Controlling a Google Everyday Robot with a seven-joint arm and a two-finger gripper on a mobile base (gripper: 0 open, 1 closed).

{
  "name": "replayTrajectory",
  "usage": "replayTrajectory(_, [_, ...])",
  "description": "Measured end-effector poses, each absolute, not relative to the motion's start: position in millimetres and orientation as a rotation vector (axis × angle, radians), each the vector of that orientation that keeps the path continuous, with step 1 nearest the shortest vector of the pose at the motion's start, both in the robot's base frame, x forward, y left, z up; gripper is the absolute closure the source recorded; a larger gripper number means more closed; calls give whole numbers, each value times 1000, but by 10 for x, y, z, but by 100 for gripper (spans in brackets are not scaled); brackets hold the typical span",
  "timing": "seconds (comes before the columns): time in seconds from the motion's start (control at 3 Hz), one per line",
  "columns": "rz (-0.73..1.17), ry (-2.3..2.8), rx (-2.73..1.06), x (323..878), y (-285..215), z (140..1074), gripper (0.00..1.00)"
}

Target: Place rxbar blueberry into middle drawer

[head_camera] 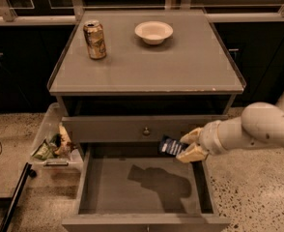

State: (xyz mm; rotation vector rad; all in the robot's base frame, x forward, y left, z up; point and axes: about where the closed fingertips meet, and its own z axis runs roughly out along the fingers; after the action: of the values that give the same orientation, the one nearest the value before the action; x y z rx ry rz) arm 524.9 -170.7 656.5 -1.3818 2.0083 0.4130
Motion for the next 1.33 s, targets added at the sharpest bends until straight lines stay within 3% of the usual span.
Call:
replayTrajectory(1.0, [509, 2082, -1365, 5348, -1589, 4984, 100])
replayTrajectory(1.33, [509, 2078, -1362, 5321, -1543, 4882, 100])
